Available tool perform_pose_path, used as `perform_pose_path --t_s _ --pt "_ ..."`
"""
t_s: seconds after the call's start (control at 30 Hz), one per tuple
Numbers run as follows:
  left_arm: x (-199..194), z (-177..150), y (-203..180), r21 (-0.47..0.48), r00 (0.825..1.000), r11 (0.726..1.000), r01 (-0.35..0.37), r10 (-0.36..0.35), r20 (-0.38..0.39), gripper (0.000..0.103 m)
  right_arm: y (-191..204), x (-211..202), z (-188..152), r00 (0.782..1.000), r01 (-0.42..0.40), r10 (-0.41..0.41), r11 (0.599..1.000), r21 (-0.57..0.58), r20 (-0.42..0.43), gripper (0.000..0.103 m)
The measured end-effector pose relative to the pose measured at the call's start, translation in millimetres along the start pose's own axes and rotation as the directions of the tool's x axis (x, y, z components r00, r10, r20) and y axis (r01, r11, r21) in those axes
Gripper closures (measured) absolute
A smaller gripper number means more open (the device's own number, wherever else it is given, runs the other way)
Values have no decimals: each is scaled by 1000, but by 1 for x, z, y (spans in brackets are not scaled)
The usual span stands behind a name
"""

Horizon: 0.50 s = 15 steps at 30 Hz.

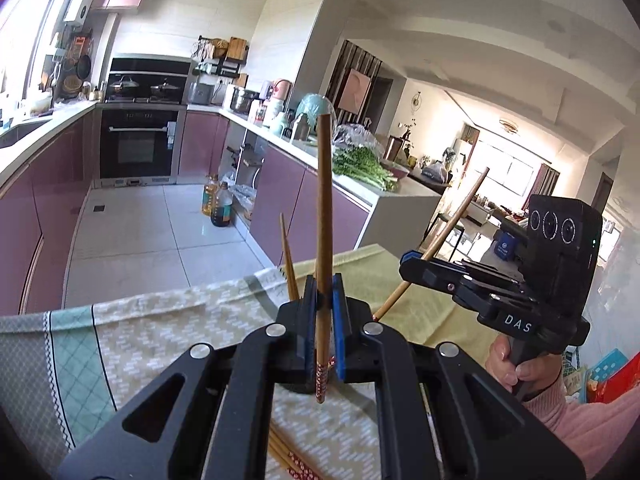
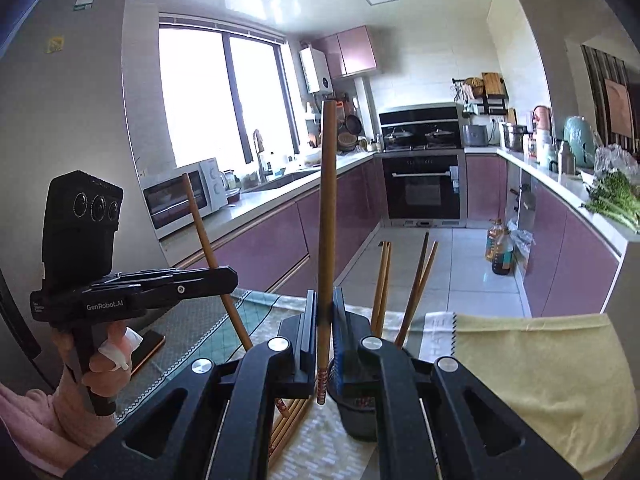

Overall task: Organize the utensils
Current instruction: 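Lift the left tool's chopstick into the mesh cup while the right tool inserts its own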

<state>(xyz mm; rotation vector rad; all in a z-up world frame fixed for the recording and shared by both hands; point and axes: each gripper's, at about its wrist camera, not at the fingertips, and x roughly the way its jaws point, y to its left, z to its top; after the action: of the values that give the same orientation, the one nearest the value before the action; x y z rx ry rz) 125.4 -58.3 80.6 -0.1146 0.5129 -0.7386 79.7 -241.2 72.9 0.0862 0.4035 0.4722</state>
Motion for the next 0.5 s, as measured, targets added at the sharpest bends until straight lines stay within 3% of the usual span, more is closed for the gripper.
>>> perform_pose_path --t_s 0.27,0.5 --pt "10 24 -10 15 999 1000 16 -16 48 95 -6 3 11 999 37 -37 999 -20 24 97" --pt "37 24 -19 56 999 998 -33 33 2 95 -11 20 4 997 72 -73 997 -23 -12 97"
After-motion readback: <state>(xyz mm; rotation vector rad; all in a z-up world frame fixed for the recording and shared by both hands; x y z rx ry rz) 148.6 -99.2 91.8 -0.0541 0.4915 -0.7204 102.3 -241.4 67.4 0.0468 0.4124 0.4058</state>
